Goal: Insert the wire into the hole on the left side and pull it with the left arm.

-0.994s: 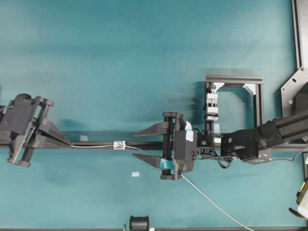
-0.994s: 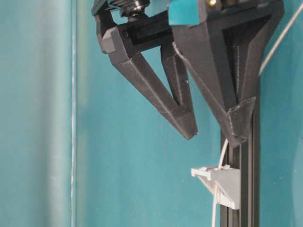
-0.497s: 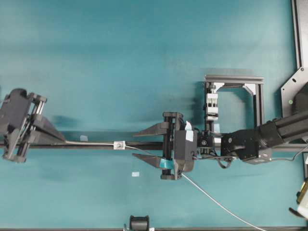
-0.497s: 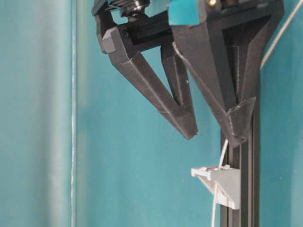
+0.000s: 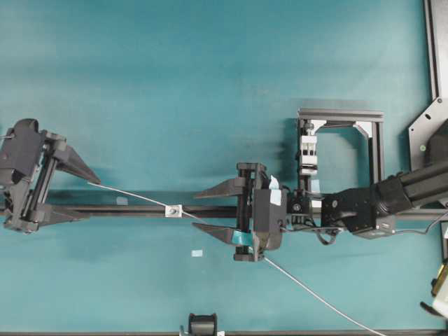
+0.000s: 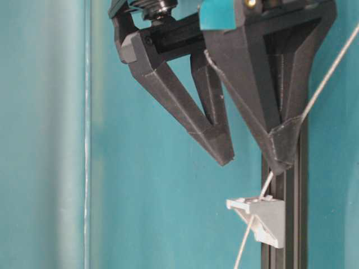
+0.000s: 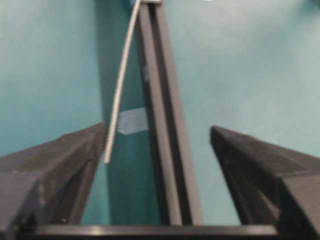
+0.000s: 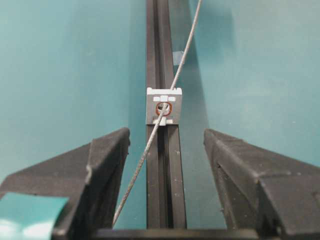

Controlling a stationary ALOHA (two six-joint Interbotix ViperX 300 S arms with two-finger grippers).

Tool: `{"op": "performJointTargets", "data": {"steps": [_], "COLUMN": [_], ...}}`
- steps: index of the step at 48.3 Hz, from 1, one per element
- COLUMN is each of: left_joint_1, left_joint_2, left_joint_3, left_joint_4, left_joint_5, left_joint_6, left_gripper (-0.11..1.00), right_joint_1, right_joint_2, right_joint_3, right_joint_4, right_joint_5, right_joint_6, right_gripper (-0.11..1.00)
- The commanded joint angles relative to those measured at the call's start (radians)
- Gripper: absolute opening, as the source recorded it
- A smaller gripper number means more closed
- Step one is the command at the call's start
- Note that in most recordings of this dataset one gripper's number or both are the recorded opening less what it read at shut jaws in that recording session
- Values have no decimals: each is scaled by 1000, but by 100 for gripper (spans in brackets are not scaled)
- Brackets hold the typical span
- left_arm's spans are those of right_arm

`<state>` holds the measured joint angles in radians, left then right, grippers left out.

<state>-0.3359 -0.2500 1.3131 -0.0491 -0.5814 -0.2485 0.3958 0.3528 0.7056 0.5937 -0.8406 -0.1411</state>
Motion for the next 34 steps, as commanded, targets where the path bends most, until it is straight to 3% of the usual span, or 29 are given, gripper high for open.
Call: {"op": "performJointTargets", "data": {"steps": [1, 3, 5, 34], "left_joint_1": [5, 5, 5, 58], "left_joint_2": [-6, -6, -6, -52], "left_joint_3": [-5, -5, -5, 0], "left_joint_4": [3, 3, 3, 3], "left_joint_5": [-5, -5, -5, -5], "left_joint_6": [2, 2, 2, 80], "left_gripper": [69, 80, 83, 82], "right_joint_1": [-2, -2, -2, -25], "right_joint_2": [-37, -37, -35, -95], "right_joint_3": [-14, -14, -14, 29], "right_joint_4": [-2, -2, -3, -2], "right_joint_5": [-5, -5, -5, -6], "right_joint_6": [0, 0, 0, -15], "right_gripper": [67, 67, 67, 67]}}
